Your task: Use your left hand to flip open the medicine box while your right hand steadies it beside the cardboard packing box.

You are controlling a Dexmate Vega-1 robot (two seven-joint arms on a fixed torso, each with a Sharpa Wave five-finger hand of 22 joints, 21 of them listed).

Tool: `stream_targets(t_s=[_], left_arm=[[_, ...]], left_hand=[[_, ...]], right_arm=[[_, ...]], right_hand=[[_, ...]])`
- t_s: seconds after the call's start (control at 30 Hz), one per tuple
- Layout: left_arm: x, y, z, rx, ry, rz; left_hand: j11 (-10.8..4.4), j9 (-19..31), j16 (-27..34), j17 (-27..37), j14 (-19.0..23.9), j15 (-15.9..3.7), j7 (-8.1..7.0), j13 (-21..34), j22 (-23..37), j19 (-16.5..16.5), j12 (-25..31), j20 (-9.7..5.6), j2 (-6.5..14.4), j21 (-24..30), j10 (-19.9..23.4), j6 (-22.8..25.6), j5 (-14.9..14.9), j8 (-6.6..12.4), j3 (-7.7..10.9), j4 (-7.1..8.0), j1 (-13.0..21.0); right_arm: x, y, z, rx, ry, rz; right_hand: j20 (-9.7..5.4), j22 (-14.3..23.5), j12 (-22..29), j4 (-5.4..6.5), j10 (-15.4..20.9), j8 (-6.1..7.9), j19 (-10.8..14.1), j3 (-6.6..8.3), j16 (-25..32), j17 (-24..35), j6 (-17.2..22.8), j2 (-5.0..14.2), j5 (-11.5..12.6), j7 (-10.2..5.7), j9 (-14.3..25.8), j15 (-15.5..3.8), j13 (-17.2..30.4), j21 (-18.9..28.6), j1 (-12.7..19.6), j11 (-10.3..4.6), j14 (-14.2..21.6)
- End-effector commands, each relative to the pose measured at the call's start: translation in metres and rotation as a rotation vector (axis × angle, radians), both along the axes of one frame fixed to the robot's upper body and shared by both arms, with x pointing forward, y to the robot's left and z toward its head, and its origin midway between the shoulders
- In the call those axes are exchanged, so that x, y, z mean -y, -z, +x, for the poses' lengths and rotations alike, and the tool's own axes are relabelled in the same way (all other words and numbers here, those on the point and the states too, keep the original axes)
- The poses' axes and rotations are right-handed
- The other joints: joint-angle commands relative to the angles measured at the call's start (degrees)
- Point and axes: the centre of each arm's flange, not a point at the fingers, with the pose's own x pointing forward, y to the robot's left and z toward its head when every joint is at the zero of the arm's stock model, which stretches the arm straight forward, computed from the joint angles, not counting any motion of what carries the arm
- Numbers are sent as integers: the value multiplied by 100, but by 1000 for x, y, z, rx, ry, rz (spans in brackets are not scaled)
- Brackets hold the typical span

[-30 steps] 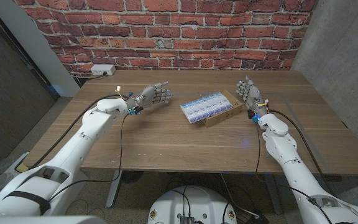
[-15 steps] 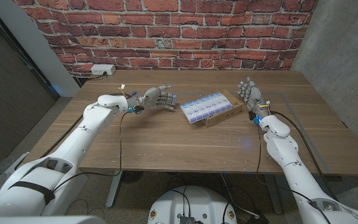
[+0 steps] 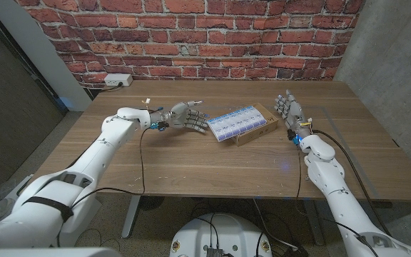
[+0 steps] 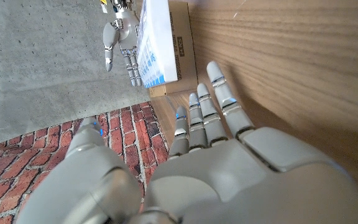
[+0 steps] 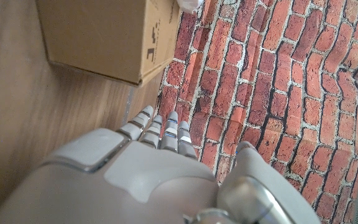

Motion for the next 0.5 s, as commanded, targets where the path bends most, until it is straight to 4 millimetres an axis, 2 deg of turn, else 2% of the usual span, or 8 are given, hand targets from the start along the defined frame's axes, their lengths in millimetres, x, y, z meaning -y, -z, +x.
stream_targets(t_s=[0.03,0.27,0.43,0.5], left_arm=[[19,8,8,-98,87,-6],[30,13,13,-144,116,-1],[40,14,17,-171,137,23],[44,14,19,-178,148,27]], left_hand=[[20,35,53,11,197,8,379,11,3,227,25,-21,6,7,166,88,-16,-8,-45,13,-16],[106,40,57,-4,399,56,385,-1,-3,460,17,-38,-6,-35,352,229,-13,13,-70,18,-7],[134,49,72,-17,714,53,391,-19,-4,763,13,-11,-16,-99,639,519,-6,76,-108,35,-8],[99,51,80,-20,820,45,393,-23,-4,837,24,-22,-25,-123,754,601,-5,92,-123,40,-13]], right_arm=[[4,4,-4,8,4,10],[6,7,-6,11,6,16],[8,9,-7,8,8,22],[9,10,-8,8,8,24]], right_hand=[[37,14,26,-35,42,18,39,19,23,26,46,-17,1,5,13,27,15,19,73,37,4],[38,14,29,-43,48,18,39,13,25,26,46,-17,-1,4,13,23,15,19,74,28,9],[36,15,31,-48,52,18,40,10,25,26,45,-16,-1,2,13,26,15,19,75,30,10],[37,15,31,-50,53,18,40,9,25,26,46,-16,-1,2,14,29,15,19,75,30,11]])
